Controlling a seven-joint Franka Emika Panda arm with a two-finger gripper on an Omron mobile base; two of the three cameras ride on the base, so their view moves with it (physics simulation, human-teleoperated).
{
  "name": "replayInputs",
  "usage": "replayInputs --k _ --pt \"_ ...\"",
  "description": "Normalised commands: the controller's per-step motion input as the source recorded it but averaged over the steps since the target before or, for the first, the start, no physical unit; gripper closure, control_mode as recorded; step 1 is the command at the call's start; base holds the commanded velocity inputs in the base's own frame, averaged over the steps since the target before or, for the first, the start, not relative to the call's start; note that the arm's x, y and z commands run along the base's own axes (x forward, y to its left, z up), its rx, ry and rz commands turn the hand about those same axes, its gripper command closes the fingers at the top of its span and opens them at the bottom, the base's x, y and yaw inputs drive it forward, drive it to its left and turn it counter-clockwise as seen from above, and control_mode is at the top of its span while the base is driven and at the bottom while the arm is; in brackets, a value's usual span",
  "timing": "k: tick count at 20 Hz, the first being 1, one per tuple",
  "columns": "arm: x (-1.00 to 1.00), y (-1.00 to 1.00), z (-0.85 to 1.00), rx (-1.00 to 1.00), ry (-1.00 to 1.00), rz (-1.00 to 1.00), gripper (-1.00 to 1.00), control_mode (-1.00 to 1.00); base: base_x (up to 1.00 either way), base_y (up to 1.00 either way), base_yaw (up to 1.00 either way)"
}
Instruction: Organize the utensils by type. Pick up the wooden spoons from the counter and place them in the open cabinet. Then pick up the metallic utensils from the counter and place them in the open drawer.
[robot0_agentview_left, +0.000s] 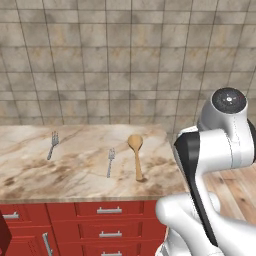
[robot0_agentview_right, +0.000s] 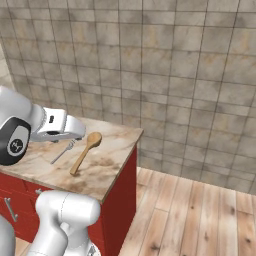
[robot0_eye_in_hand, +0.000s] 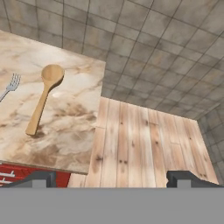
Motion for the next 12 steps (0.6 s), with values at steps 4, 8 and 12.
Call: replayInputs --k 4,8,12 --pt "0.00 0.00 0.00 0.00 0.00 0.00 -1.00 1.00 0.00 0.00 0.00" --pt "0.00 0.00 0.00 0.00 0.00 0.00 -1.00 1.00 0.00 0.00 0.00" --pt "0.04 0.00 0.00 0.00 0.01 0.00 -1.00 -1.00 0.01 0.00 0.00"
